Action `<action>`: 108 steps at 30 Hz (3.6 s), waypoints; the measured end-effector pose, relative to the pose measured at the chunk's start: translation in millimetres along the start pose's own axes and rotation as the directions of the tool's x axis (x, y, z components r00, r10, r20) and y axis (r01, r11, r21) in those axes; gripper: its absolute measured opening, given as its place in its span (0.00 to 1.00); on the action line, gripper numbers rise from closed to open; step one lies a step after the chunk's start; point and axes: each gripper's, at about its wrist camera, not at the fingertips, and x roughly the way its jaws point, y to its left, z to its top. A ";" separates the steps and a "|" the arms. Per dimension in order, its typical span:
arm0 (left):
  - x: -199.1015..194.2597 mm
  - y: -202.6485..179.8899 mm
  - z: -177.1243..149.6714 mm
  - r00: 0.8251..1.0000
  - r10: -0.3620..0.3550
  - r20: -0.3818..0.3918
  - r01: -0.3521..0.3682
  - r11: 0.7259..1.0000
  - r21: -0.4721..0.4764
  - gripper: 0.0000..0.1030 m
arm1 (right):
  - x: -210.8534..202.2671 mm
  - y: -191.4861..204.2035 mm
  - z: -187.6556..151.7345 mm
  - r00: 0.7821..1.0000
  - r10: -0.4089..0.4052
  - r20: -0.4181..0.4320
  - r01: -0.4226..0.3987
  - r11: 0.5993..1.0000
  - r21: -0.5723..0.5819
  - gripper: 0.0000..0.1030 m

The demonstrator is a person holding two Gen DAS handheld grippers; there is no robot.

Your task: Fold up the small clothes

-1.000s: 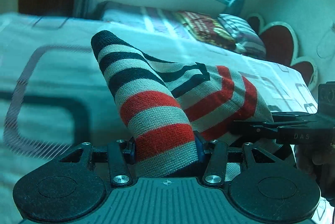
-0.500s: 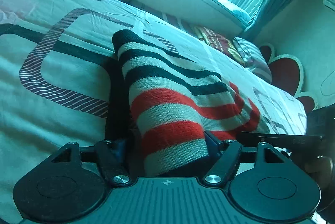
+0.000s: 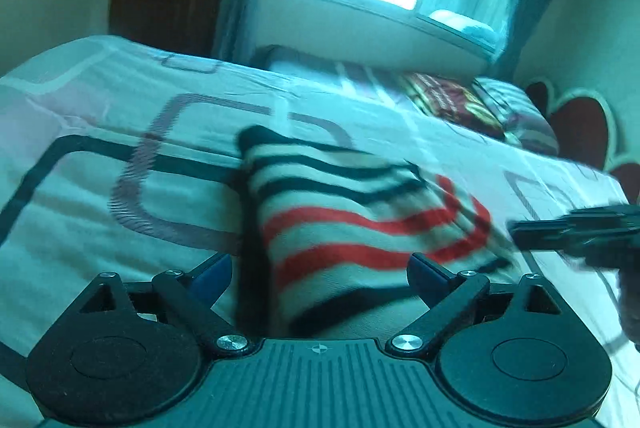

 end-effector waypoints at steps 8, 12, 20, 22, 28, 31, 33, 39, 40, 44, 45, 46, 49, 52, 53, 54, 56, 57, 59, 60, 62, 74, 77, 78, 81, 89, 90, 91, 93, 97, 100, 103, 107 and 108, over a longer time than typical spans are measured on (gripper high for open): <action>22.8 7.0 -22.4 0.998 0.037 -0.045 -0.041 0.996 -0.081 0.98 | 29.2 -7.0 -18.2 0.989 -0.119 -0.090 0.122 0.992 0.032 0.00; 15.7 -5.1 -26.0 0.994 0.108 -0.027 -0.110 0.991 -0.074 1.00 | 29.7 -4.2 -20.5 0.986 -0.142 -0.084 0.145 0.989 0.029 0.00; -36.8 -38.3 -35.7 0.960 0.281 -0.004 -0.281 0.959 -0.031 1.00 | -20.3 -7.9 -42.4 0.986 -0.166 0.003 0.161 0.964 0.213 0.99; -58.1 -46.0 -47.7 0.961 0.274 0.016 -0.274 0.961 -0.042 1.00 | -36.9 -6.8 -53.8 0.989 -0.147 0.020 0.139 0.964 0.228 0.99; -132.9 -85.2 -84.5 0.952 0.294 0.091 -0.289 0.955 -0.066 1.00 | -101.7 22.0 -83.1 0.979 -0.181 0.097 0.155 0.960 0.231 0.99; -173.5 -110.2 -100.7 0.955 0.275 0.107 -0.269 0.961 -0.069 1.00 | -141.4 45.2 -98.2 0.974 -0.205 0.099 0.178 0.957 0.229 0.99; -200.0 -126.5 -110.2 0.958 0.267 0.100 -0.261 0.963 -0.073 1.00 | -165.7 59.2 -109.9 0.972 -0.219 0.084 0.196 0.955 0.224 0.99; -281.5 -170.1 -145.5 0.956 0.259 0.140 -0.251 0.965 -0.075 1.00 | -238.1 97.3 -140.3 0.967 -0.242 0.077 0.219 0.949 0.226 0.99; -293.0 -175.2 -150.2 0.956 0.255 0.144 -0.246 0.966 -0.079 1.00 | -247.8 104.3 -144.5 0.966 -0.246 0.083 0.223 0.950 0.219 0.99; -329.7 -195.2 -162.9 0.953 0.247 0.175 -0.238 0.969 -0.072 1.00 | -280.7 129.3 -159.0 0.958 -0.262 0.120 0.236 0.952 0.194 0.99; -336.7 -199.0 -164.8 0.951 0.250 0.184 -0.241 0.968 -0.068 1.00 | -288.0 134.2 -161.1 0.956 -0.263 0.130 0.236 0.953 0.192 0.99; -342.6 -202.4 -165.8 0.950 0.248 0.190 -0.240 0.969 -0.066 1.00 | -293.7 137.6 -161.8 0.955 -0.263 0.137 0.235 0.953 0.190 0.99; -356.9 -209.2 -167.2 0.948 0.242 0.208 -0.234 0.970 -0.064 1.00 | -308.6 143.3 -161.4 0.949 -0.272 0.162 0.243 0.953 0.180 0.99; -367.3 -214.9 -166.8 0.947 0.233 0.223 -0.226 0.972 -0.058 1.00 | -320.3 145.9 -158.9 0.944 -0.278 0.178 0.247 0.952 0.179 0.99; -368.9 -217.3 -166.0 0.946 0.230 0.227 -0.224 0.973 -0.052 1.00 | -323.2 147.0 -157.8 0.942 -0.281 0.185 0.249 0.952 0.177 0.99; -370.7 -219.2 -165.5 0.947 0.226 0.229 -0.222 0.974 -0.044 1.00 | -326.4 148.4 -157.2 0.940 -0.282 0.192 0.250 0.952 0.177 0.99; -374.2 -224.0 -164.6 0.945 0.224 0.237 -0.223 0.974 -0.034 1.00 | -329.8 149.8 -155.2 0.939 -0.280 0.198 0.247 0.953 0.177 0.99; -375.7 -225.0 -164.2 0.945 0.222 0.240 -0.221 0.975 -0.031 1.00 | -331.2 151.0 -154.4 0.938 -0.280 0.203 0.246 0.953 0.175 0.99; -378.7 -228.1 -163.6 0.944 0.219 0.247 -0.219 0.975 -0.029 1.00 | -332.6 153.0 -153.6 0.938 -0.279 0.208 0.246 0.954 0.171 0.99; -379.2 -229.6 -163.0 0.944 0.218 0.249 -0.217 0.976 -0.028 1.00 | -332.3 153.3 -152.9 0.938 -0.277 0.208 0.245 0.955 0.168 0.99; -381.0 -232.1 -162.7 0.943 0.217 0.254 -0.217 0.976 -0.027 1.00 | -332.6 154.8 -152.1 0.938 -0.276 0.210 0.245 0.956 0.164 0.99; -385.1 -240.2 -156.2 0.939 0.219 0.265 -0.226 0.974 -0.005 1.00 | -336.9 155.5 -151.3 0.934 -0.280 0.222 0.245 0.954 0.172 0.99; -384.9 -241.3 -156.0 0.939 0.219 0.267 -0.226 0.974 -0.005 1.00 | -339.0 154.4 -151.2 0.933 -0.281 0.226 0.246 0.954 0.170 0.99; -385.3 -241.6 -156.1 0.939 0.218 0.266 -0.225 0.974 -0.004 1.00 | -339.5 154.4 -151.5 0.933 -0.281 0.226 0.246 0.954 0.171 0.99; -386.1 -242.7 -156.1 0.938 0.220 0.269 -0.226 0.974 -0.006 1.00 | -340.0 154.6 -151.1 0.931 -0.282 0.230 0.248 0.954 0.168 0.99; -386.9 -241.6 -156.4 0.937 0.219 0.272 -0.225 0.974 -0.009 1.00 | -342.5 156.3 -149.6 0.932 -0.279 0.233 0.248 0.956 0.155 0.99; -387.3 -241.4 -156.6 0.937 0.219 0.272 -0.225 0.974 -0.008 1.00 | -342.4 156.4 -149.6 0.932 -0.278 0.233 0.247 0.956 0.155 0.99; -387.3 -241.6 -156.4 0.937 0.220 0.273 -0.227 0.974 -0.007 1.00 | -342.7 156.3 -149.4 0.932 -0.278 0.233 0.246 0.957 0.157 0.99; -387.1 -241.0 -155.5 0.936 0.222 0.273 -0.229 0.974 -0.007 1.00 | -343.0 156.0 -149.5 0.931 -0.279 0.234 0.248 0.957 0.154 0.99; -386.9 -241.7 -155.0 0.935 0.224 0.275 -0.231 0.973 -0.005 1.00 | -343.4 154.8 -148.8 0.931 -0.279 0.235 0.247 0.957 0.154 0.99; -386.4 -242.7 -154.6 0.935 0.223 0.274 -0.231 0.973 -0.003 1.00 | -344.9 155.2 -147.9 0.931 -0.278 0.238 0.247 0.957 0.153 0.99; -386.1 -242.8 -154.6 0.936 0.222 0.272 -0.230 0.973 -0.003 1.00 | -345.3 155.1 -146.8 0.930 -0.278 0.239 0.246 0.957 0.154 0.99; -386.1 -242.8 -154.8 0.936 0.223 0.273 -0.231 0.973 -0.003 1.00 | -345.4 154.6 -146.6 0.931 -0.276 0.239 0.244 0.957 0.155 0.99; -386.2 -243.1 -154.8 0.935 0.224 0.274 -0.232 0.973 -0.002 1.00 | -345.3 154.7 -146.5 0.931 -0.275 0.239 0.243 0.957 0.156 0.99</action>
